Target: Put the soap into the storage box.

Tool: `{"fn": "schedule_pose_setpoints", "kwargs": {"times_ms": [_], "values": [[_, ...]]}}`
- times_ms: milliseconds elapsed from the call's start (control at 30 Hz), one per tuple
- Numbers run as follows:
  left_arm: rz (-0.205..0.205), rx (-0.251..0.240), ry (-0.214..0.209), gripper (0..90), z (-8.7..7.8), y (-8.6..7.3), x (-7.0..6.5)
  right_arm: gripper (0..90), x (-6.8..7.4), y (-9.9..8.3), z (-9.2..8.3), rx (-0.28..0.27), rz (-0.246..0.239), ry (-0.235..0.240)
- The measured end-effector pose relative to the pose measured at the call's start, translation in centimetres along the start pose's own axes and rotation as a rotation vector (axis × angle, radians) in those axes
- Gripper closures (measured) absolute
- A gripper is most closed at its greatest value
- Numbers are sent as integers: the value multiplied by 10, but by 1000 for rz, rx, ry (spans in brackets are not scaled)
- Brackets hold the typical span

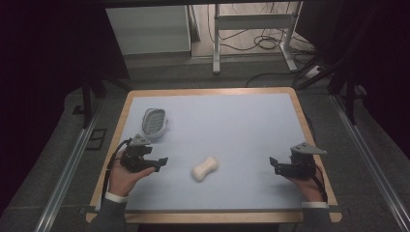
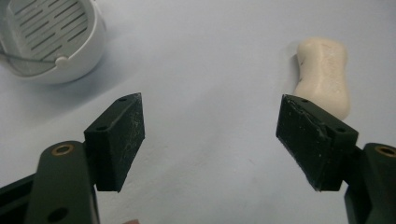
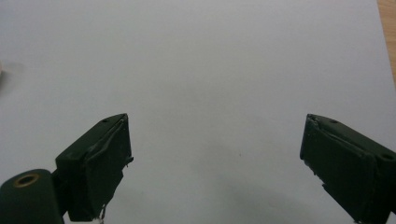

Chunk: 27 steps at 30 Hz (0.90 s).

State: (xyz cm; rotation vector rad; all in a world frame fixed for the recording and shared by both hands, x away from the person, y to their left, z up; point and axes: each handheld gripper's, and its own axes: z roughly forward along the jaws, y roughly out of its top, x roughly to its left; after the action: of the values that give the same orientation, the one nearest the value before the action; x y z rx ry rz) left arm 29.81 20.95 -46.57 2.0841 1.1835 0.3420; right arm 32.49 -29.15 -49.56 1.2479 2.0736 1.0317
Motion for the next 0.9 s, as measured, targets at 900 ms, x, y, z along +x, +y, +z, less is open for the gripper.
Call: {"fn": "schedule_pose_setpoints", "kwargs": {"times_ms": [900], "values": [[101, 64, -68, 243, 16, 24, -36, 86, 3, 0, -2, -5, -7, -4]]}}
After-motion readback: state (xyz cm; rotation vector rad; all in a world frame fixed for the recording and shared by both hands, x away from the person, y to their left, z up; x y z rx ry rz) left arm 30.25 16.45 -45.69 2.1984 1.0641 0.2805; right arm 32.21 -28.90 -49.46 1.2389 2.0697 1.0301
